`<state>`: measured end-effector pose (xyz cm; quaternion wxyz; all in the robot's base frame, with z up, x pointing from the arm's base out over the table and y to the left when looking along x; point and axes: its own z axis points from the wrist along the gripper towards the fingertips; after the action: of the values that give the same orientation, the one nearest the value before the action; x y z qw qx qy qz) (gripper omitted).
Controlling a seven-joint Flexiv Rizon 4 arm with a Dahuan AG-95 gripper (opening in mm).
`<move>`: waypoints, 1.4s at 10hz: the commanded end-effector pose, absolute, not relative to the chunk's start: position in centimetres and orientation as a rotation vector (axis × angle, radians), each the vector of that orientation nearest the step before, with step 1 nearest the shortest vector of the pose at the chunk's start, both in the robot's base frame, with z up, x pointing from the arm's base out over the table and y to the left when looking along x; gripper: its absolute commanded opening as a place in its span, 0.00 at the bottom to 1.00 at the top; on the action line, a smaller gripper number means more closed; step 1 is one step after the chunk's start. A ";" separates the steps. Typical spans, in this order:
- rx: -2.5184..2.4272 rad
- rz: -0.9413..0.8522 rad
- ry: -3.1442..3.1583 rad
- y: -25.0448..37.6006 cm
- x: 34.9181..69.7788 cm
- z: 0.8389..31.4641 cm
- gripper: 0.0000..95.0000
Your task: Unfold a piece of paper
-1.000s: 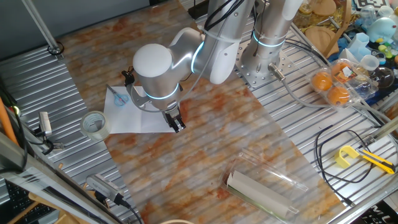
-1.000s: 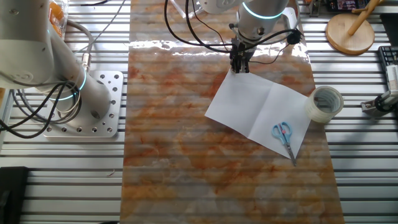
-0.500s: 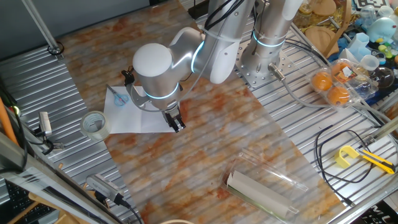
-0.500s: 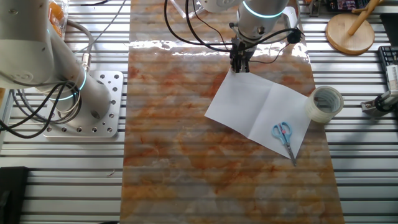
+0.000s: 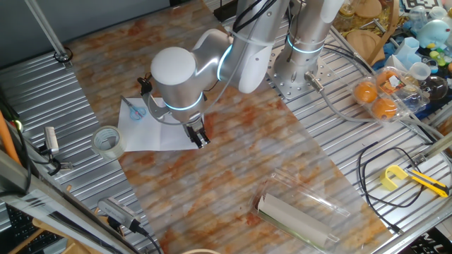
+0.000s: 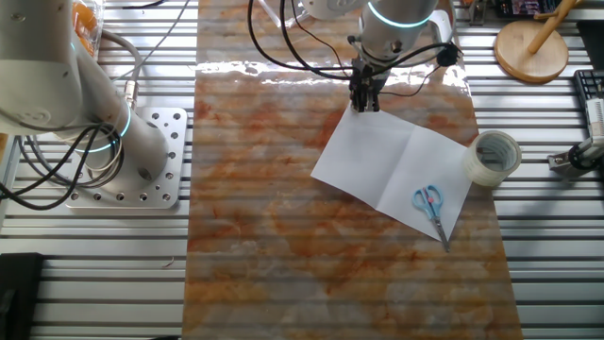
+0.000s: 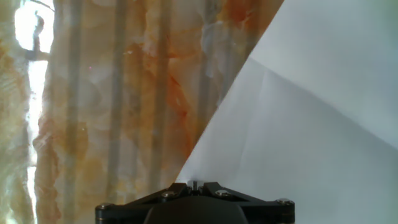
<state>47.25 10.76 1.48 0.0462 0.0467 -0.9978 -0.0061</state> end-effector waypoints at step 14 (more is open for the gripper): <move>0.249 -0.014 -3.020 5.7 46.4 2.1 0.00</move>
<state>46.34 5.47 2.13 0.0559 0.0829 -0.9950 -0.0047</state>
